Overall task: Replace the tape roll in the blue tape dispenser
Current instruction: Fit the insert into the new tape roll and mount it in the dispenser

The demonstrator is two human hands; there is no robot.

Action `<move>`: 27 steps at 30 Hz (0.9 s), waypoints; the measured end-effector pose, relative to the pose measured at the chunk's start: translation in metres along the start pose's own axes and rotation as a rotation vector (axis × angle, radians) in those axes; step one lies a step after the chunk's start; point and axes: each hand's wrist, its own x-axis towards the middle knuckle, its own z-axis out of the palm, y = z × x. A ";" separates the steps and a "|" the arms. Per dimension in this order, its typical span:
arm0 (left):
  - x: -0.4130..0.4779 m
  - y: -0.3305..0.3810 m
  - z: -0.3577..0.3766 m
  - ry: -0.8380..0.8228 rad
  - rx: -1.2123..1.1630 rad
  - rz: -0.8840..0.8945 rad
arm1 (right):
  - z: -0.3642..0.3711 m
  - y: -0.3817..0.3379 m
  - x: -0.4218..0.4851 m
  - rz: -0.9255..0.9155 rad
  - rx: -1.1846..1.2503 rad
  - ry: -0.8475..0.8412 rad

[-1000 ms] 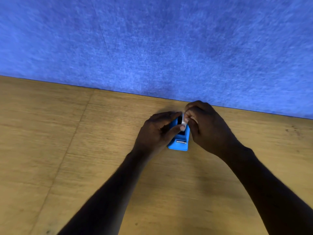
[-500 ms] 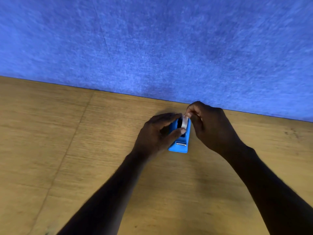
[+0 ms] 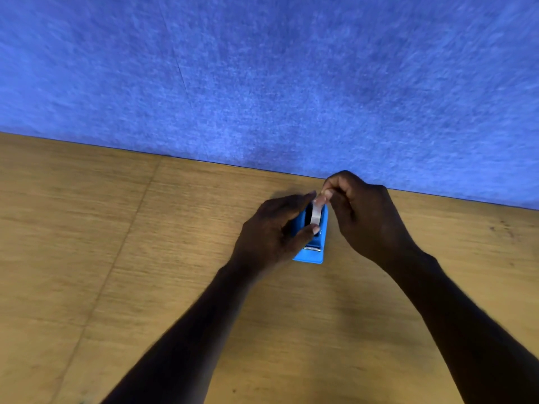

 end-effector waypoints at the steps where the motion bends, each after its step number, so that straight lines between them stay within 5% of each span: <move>1: -0.001 0.000 0.000 0.006 0.023 0.005 | 0.000 -0.001 0.000 -0.001 0.011 0.004; 27: 0.003 -0.003 -0.002 0.012 -0.241 -0.012 | 0.019 -0.012 -0.052 -0.147 -0.170 0.090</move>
